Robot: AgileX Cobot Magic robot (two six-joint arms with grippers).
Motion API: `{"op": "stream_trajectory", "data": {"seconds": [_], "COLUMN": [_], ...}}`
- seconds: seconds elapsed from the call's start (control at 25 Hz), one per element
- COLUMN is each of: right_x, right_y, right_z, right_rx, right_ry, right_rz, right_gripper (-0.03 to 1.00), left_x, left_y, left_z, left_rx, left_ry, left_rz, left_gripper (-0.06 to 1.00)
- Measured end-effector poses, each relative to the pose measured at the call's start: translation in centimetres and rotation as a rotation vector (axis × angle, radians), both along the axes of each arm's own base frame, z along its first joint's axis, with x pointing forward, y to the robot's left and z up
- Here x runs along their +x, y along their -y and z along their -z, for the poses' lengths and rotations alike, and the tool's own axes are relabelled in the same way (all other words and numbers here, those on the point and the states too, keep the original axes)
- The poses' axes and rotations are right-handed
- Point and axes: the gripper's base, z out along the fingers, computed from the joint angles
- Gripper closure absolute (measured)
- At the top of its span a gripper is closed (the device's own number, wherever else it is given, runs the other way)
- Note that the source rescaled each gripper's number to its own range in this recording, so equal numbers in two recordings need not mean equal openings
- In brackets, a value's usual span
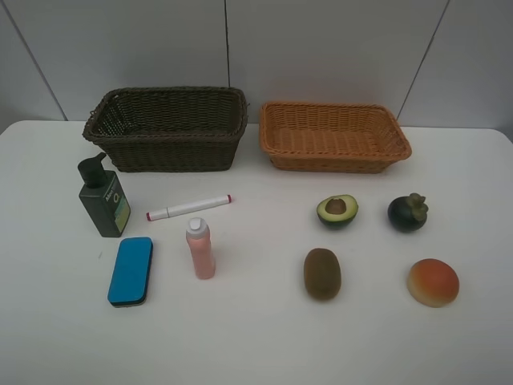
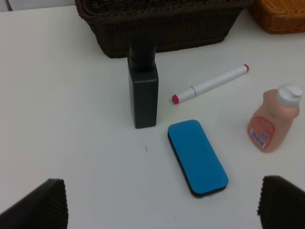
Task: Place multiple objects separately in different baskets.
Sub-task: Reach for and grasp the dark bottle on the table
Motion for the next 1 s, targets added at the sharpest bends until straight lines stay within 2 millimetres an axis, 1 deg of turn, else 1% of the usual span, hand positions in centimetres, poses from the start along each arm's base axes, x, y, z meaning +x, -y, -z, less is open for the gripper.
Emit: {"op": "stream_trajectory", "data": {"seconds": [0.44,0.6,0.72,0.8,0.88,1.0], "right_x": [0.0,0.0,0.0,0.0,0.0,0.0], "right_y": [0.0,0.0,0.0,0.0,0.0,0.0], "right_z": [0.0,0.0,0.0,0.0,0.0,0.0], "right_rx": [-0.001,-0.001,-0.001,-0.001,-0.001,-0.001], "right_ry": [0.000,0.000,0.000,0.000,0.000,0.000], "right_rz": [0.000,0.000,0.000,0.000,0.000,0.000], "right_gripper": [-0.03,-0.03,-0.03,-0.03,-0.03,-0.03], "left_x": [0.0,1.4,3.4,5.2,7.2,11.2], "left_y": [0.0,-0.4,-0.7,-0.8,-0.7,-0.4], "left_z": [0.0,-0.4,-1.4,-2.2,-2.8,-3.4], "left_rx": [-0.004,-0.022,0.002,0.016,0.018,0.014], "left_ry": [-0.004,-0.077,-0.137,-0.190,-0.249,-0.383], "left_rz": [-0.007,-0.070,-0.112,-0.123,-0.126,-0.124], "left_gripper": [-0.05,-0.05,-0.05,-0.05,-0.05,-0.05]}}
